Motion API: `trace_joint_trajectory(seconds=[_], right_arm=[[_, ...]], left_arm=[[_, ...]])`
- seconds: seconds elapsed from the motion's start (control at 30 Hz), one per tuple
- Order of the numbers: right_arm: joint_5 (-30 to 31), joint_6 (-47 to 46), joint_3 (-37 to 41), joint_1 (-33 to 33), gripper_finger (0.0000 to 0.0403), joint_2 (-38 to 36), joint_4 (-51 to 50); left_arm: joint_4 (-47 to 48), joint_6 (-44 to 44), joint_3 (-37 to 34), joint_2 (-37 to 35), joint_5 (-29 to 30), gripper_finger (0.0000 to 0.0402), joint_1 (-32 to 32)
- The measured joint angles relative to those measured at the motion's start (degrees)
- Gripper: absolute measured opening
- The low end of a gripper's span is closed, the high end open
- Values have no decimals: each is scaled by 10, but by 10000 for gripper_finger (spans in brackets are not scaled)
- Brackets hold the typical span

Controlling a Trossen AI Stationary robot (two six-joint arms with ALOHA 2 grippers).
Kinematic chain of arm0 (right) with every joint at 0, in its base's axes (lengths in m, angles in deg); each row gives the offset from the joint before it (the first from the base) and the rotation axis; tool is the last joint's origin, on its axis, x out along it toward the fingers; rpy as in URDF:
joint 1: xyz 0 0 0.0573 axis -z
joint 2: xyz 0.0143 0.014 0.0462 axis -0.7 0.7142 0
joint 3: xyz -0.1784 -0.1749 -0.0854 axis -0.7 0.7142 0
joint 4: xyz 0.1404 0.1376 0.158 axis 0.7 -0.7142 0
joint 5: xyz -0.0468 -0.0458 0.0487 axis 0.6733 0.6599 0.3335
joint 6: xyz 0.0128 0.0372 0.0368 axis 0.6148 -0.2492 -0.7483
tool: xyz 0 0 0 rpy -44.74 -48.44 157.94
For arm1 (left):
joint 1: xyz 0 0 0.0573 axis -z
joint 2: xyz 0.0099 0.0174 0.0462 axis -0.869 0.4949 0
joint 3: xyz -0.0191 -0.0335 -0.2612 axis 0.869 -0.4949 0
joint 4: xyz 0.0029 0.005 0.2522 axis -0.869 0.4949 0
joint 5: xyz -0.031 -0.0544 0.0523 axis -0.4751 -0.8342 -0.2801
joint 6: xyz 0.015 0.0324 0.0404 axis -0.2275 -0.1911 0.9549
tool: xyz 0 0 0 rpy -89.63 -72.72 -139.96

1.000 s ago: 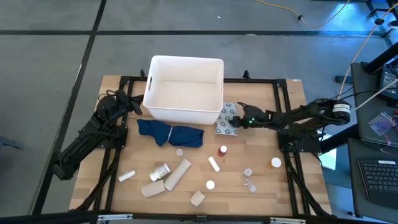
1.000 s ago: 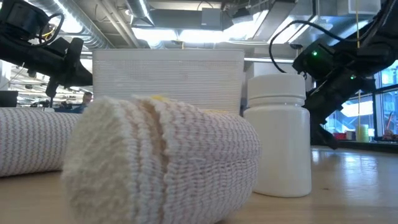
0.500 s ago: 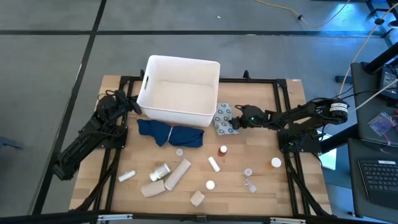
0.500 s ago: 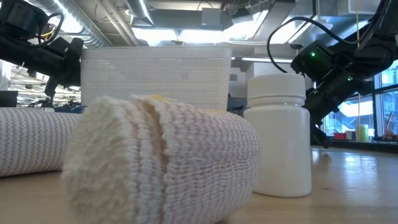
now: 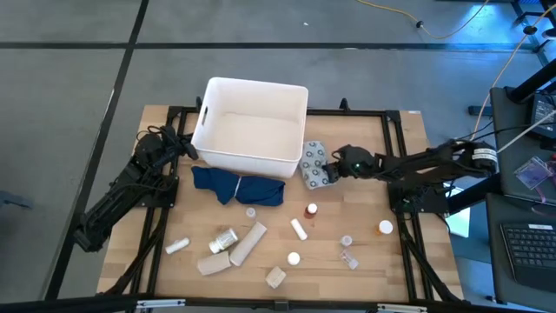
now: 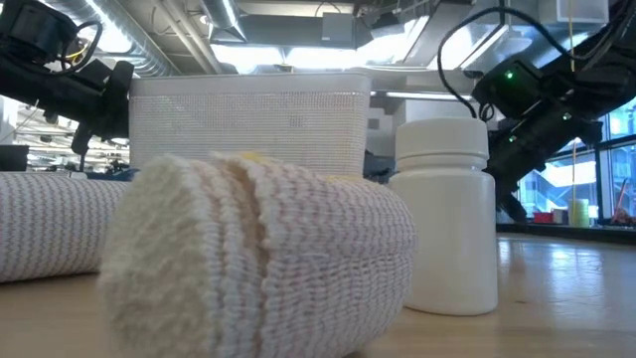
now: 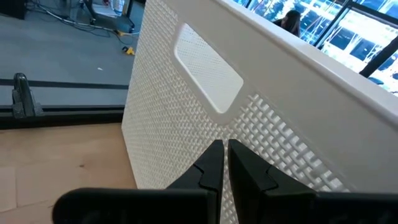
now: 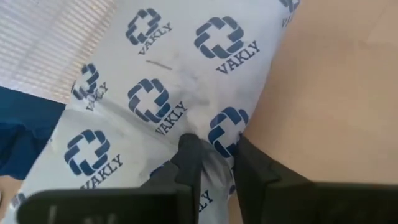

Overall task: Pick & place medical supplies in basket/bin
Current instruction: Put the light blue mailer bag into the white bin

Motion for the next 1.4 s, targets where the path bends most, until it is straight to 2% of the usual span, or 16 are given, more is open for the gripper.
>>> trace_joint_trajectory(seconds=[0.17,0.3,0.43,0.53,0.67,0.8,0.93,1.07,1.2,1.4], right_arm=[[46,33,-20,0,53,-63,-72],[94,75,-66,0,53,-117,-192],[182,110,-138,0,52,-160,-359],[249,145,-199,0,52,-180,-448],[309,229,-289,0,51,-188,-485],[324,330,-379,0,9,-184,-467],[316,441,-448,0,1,-156,-395],[308,518,-504,0,1,-95,-339],[261,582,-561,1,0,2,-311],[259,755,-673,1,0,176,-307]], left_arm=[[0,0,0,0,-3,20,0],[0,0,0,0,-2,20,0],[0,-1,0,0,-2,20,0],[0,-1,0,0,1,20,0],[0,-1,0,0,1,20,0],[0,-2,0,0,1,20,0],[0,-1,0,0,1,20,0],[0,-1,0,0,1,20,0],[0,0,0,0,1,20,0],[0,0,0,0,1,20,0]])
